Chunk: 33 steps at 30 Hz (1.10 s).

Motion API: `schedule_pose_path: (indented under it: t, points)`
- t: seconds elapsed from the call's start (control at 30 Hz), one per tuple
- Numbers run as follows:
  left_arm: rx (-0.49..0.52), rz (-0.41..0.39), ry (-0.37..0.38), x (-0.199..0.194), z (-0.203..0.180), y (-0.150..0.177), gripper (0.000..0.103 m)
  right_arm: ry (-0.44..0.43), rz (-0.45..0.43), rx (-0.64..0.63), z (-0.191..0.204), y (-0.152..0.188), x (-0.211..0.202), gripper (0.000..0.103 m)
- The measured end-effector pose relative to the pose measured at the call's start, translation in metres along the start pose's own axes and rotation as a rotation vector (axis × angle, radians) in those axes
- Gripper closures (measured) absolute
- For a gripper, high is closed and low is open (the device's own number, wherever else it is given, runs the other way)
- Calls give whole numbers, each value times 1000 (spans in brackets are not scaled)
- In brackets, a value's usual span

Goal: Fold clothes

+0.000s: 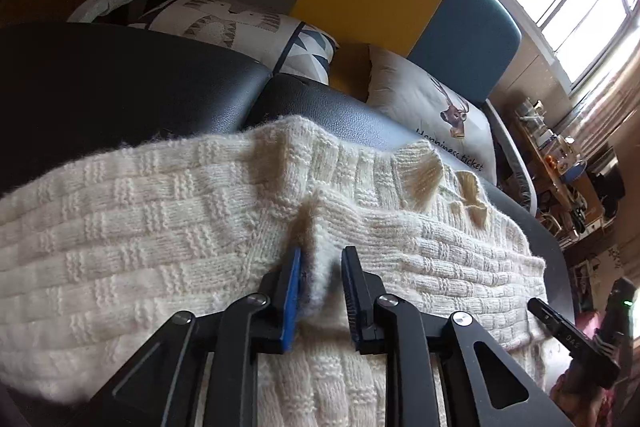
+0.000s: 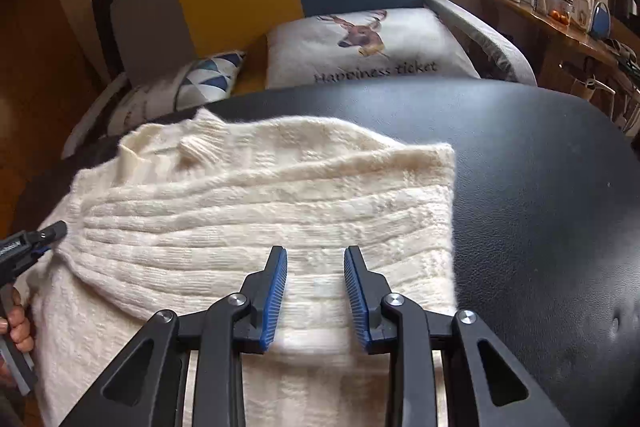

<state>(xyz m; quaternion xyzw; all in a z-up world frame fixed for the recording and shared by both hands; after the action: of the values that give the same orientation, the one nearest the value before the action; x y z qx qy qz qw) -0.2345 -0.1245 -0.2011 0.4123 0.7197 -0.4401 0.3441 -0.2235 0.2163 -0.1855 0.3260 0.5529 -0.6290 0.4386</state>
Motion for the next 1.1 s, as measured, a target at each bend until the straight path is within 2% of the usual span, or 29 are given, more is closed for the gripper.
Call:
schedule_pose_path:
  t: [0.1,0.17,0.2,0.27,0.37,0.47,0.6,0.7,0.87,0.9,0.97,1.1]
  points:
    - [20,-60,-47,-28,1,8,70,-31,-31,-35,24,9,-13,73]
    - [33,-112,-68,-51,3,16,61,-49,-26,-44,40,14,-11,73]
    - [41,-139,-89,-62,5,20,60,-52,-21,-50,47,17,-9,73]
    - [57,-178,-130,-80,11,28,55,-54,5,-55,60,23,1,73]
    - [41,-200,-145,-99,29,42,46,-15,79,-60,70,30,27,73]
    - [-109,-164,-43,-105,80,61,42,19,80,-46,75,32,32,71]
    - [-325,-107,110,-111,151,87,42,-48,48,-42,86,38,13,70]
    - [-594,-157,258,-128,233,113,44,-84,27,-88,103,49,2,69]
    - [-861,-280,297,-169,343,154,44,-104,31,-142,133,64,2,69]
    - [-904,-302,282,-176,360,161,44,-108,35,-150,138,66,4,69]
    - [-963,-323,271,-184,381,171,44,-118,52,-162,147,69,10,69]
    - [-1051,-352,373,-185,401,182,43,-123,90,-181,157,76,22,69]
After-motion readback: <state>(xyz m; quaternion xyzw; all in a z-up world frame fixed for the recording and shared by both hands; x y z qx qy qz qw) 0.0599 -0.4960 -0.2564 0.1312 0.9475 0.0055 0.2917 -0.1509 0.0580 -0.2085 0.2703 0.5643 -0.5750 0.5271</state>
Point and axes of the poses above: each gripper's, at about its wrist camera, not at the fingertips, and x roughly the way its jaws point, z to its left, y to its underside, the point moved 5 cm from there along x, roughly the way its jaws point, and after that the axes turned 13 degrees about z, right-handed, at the moved point
